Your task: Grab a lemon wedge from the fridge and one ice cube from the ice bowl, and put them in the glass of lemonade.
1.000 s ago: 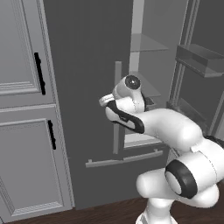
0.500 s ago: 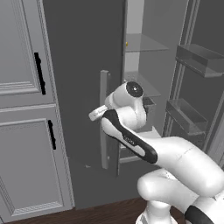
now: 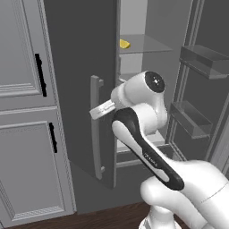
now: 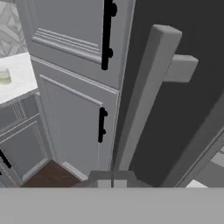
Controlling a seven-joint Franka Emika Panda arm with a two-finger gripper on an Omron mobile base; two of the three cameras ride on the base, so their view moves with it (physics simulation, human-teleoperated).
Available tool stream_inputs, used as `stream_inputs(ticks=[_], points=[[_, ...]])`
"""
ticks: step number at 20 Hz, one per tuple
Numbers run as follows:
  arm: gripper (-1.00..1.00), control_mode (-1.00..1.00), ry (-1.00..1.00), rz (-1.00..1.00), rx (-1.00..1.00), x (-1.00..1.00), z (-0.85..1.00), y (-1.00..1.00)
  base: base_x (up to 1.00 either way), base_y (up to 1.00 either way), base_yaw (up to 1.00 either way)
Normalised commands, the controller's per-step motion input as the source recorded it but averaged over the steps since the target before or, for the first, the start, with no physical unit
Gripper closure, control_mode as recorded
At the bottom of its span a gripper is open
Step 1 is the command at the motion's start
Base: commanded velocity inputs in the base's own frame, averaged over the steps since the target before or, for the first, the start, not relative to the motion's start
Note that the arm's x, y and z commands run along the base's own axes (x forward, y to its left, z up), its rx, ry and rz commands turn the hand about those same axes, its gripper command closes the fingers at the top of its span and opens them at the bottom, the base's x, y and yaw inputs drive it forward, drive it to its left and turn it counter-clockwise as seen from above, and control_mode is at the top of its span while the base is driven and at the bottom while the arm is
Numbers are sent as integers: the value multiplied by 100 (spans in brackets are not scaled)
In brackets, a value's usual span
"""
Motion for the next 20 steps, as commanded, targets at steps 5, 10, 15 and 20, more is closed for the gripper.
stream_inputs(ticks=[5,10,15,20], points=[[100,-100,3,-5,19,-41,97,-59,0,0,0],[100,-100,23,-24,27,0,75,-98,0,0,0],[100,-100,26,-26,34,36,52,-98,0,0,0],[100,-100,12,-19,35,92,-16,-24,0,0,0]])
